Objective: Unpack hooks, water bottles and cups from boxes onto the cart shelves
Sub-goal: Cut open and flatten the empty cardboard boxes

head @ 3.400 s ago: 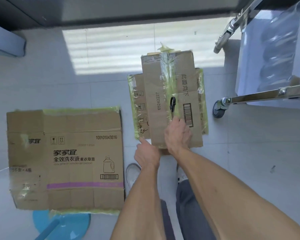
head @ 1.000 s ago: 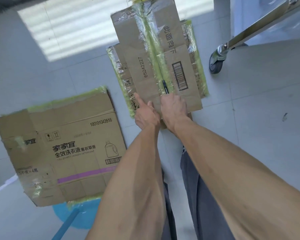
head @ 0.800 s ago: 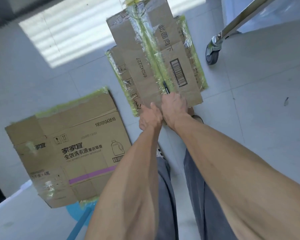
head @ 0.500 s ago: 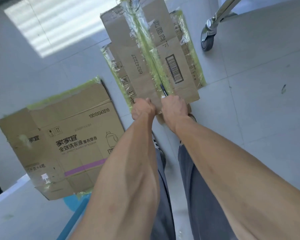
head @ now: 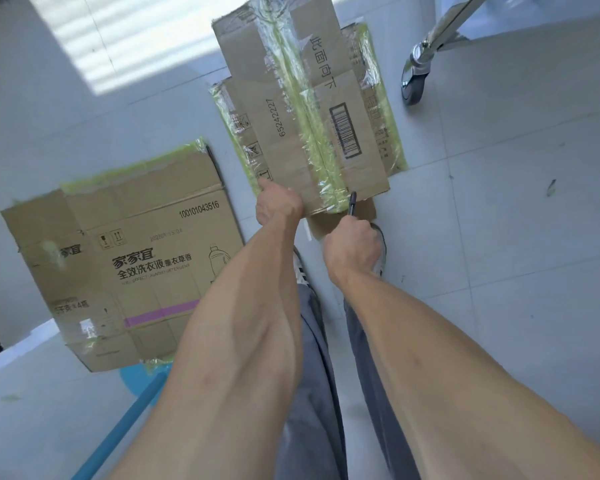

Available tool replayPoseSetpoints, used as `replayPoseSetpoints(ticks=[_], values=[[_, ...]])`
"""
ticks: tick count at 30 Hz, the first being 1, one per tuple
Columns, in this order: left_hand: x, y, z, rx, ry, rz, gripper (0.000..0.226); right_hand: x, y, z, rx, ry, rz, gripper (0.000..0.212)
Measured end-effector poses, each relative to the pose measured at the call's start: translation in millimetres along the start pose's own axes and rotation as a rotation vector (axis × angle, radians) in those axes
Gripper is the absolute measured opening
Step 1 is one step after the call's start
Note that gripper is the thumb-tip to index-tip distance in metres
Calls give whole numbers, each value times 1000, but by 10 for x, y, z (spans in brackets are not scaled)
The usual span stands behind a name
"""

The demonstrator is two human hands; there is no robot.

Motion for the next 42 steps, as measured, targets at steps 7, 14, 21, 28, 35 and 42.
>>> replayPoseSetpoints(ticks=[7, 14, 21, 28, 35, 42], values=[[-31, 299, -75, -54, 50, 87, 40, 323, -85, -357, 192, 193, 140, 21], [113, 607, 223, 35, 82, 83, 85, 696, -206, -63, 187, 66, 42, 22], [133, 648, 328, 157, 61, 40, 97, 709, 58, 208, 165, -129, 106, 25], [74, 797, 394, 212, -33, -59, 144, 665, 19, 230, 177, -172, 118, 18], [128, 699, 313, 216, 126, 121, 99, 683, 9, 279, 133, -126, 151, 29], [89, 554, 23, -82, 92, 75, 63, 674, -97, 199, 108, -160, 266, 33]])
Point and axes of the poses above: each hand's wrist, its own x-axis towards the middle knuckle, its own z-axis out of the palm, y = z × x, the point moved 8 cm from there along x, towards the middle knuckle, and after that the axes turned 15 degrees about y, right-handed, at the moved point
